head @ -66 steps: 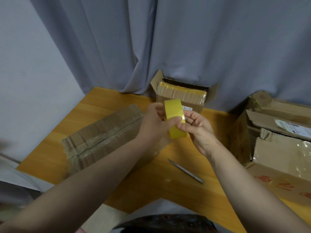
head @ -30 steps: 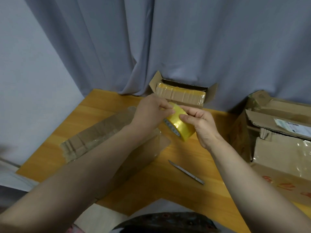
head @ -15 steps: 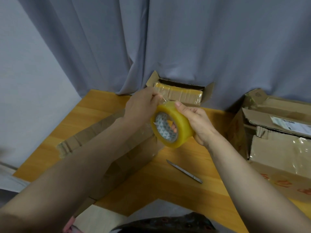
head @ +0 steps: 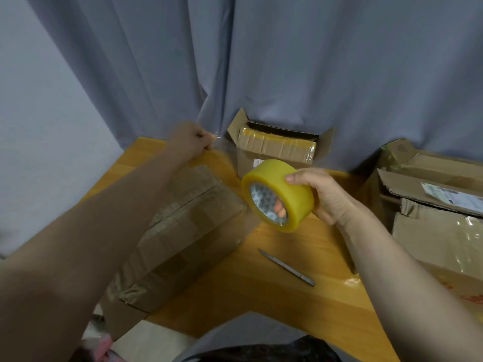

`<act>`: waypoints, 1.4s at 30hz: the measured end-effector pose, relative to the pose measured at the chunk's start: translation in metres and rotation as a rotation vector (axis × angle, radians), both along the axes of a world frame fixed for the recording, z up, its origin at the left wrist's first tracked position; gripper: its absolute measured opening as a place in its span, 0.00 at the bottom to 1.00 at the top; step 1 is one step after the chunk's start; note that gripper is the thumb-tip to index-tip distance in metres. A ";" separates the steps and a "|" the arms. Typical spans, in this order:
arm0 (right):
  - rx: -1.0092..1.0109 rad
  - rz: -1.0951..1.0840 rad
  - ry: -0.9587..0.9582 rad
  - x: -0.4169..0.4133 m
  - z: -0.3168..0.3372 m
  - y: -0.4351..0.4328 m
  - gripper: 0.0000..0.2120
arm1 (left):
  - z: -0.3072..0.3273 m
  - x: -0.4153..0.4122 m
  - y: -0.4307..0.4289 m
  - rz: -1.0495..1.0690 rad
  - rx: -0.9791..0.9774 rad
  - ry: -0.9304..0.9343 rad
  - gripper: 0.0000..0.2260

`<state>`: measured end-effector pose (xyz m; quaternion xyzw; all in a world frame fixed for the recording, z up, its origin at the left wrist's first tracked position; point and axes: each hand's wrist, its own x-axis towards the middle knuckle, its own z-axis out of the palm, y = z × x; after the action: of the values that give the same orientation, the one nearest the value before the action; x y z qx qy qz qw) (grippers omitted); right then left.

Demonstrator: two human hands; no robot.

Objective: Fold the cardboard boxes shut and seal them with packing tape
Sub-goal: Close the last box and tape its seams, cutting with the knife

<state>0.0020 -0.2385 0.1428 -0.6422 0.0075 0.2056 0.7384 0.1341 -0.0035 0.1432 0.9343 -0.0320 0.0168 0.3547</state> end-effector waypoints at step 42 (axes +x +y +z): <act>-0.311 -0.088 0.206 0.076 0.015 0.086 0.17 | -0.118 0.088 0.053 -0.116 0.020 0.320 0.11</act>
<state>0.0776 -0.1521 0.1577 -0.7232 0.1430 0.2342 0.6338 0.2222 0.0493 0.0256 0.9251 -0.0294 -0.1529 0.3463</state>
